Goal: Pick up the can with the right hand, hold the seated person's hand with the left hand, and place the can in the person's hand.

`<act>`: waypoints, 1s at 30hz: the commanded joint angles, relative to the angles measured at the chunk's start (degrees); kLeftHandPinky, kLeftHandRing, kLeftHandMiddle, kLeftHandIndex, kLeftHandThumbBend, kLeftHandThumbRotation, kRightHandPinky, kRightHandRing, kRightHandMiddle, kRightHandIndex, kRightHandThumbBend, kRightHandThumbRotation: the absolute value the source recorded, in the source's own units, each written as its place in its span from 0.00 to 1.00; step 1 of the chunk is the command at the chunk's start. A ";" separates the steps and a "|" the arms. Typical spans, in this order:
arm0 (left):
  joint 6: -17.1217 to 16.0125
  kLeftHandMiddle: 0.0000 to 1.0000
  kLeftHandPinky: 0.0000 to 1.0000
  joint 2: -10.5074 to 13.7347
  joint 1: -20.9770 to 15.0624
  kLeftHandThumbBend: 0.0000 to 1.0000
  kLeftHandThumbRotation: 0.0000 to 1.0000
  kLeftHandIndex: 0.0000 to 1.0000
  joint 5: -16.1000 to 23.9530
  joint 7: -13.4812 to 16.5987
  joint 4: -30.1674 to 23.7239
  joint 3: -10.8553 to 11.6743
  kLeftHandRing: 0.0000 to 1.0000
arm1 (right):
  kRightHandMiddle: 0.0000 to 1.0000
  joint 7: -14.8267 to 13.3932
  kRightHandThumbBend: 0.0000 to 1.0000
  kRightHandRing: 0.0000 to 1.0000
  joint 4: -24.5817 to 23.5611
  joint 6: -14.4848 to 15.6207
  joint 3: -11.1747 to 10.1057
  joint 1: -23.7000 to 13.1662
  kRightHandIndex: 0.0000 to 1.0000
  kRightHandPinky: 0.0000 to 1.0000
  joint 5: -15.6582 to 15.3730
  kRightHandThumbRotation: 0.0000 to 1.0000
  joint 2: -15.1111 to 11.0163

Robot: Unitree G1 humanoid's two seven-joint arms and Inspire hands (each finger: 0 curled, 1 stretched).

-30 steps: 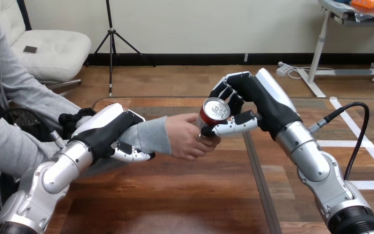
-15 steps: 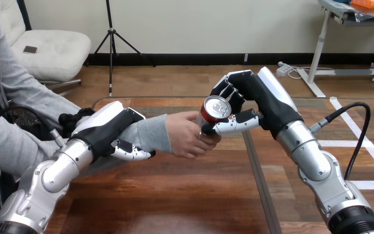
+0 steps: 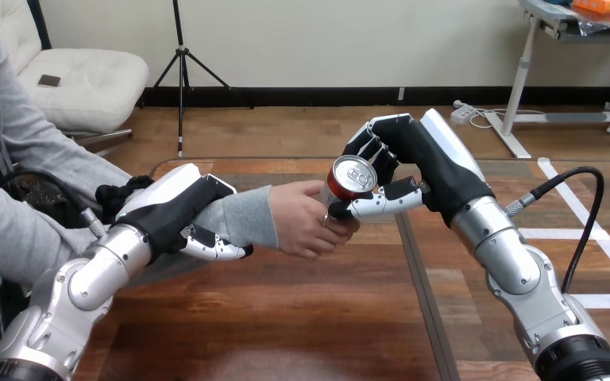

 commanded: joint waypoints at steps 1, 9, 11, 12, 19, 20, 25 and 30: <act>0.77 0.45 0.26 -0.17 -3.49 0.47 0.00 0.47 -1.36 -0.62 -5.43 1.50 0.35 | 0.43 0.93 0.81 0.39 -2.76 0.75 -0.64 -4.29 0.45 0.34 2.00 0.00 0.61; 1.72 0.57 0.45 1.58 -3.58 0.47 0.01 0.55 2.00 -1.53 -6.82 0.11 0.54 | 0.46 3.00 0.91 0.42 -4.19 3.21 -0.95 -3.84 0.49 0.36 4.07 0.08 0.82; 1.89 0.59 0.51 1.81 -3.53 0.47 0.03 0.58 2.58 -1.78 -7.20 0.02 0.57 | 0.47 3.32 0.94 0.42 -4.55 3.72 -0.92 -3.75 0.50 0.37 4.37 0.12 0.79; 1.95 0.60 0.53 1.81 -3.49 0.47 0.04 0.59 2.76 -1.87 -7.32 0.06 0.59 | 0.47 3.42 0.95 0.43 -4.67 3.87 -0.91 -3.72 0.51 0.37 4.45 0.13 0.78; 2.95 0.65 0.61 2.12 -2.77 0.52 0.07 0.65 3.83 -2.75 -9.32 0.40 0.65 | 0.52 4.52 0.99 0.48 -6.40 6.14 -0.31 -3.40 0.55 0.41 4.05 0.28 0.16; 3.07 0.66 0.61 2.18 -2.71 0.53 0.08 0.65 3.98 -2.87 -9.53 0.41 0.65 | 0.53 4.79 0.99 0.49 -6.68 6.50 -0.26 -3.35 0.56 0.43 4.05 0.31 0.09; 3.45 0.69 0.64 2.49 -2.23 0.61 0.15 0.70 5.02 -2.96 -10.60 0.34 0.68 | 0.61 6.28 1.00 0.59 -7.31 6.57 0.08 -3.19 0.63 0.52 3.88 0.44 -0.57; 3.57 0.72 0.65 2.70 -2.03 0.66 0.28 0.73 5.66 -2.80 -11.06 0.19 0.71 | 0.67 7.34 1.00 0.66 -7.72 6.81 0.08 -3.07 0.70 0.60 3.83 0.55 -0.85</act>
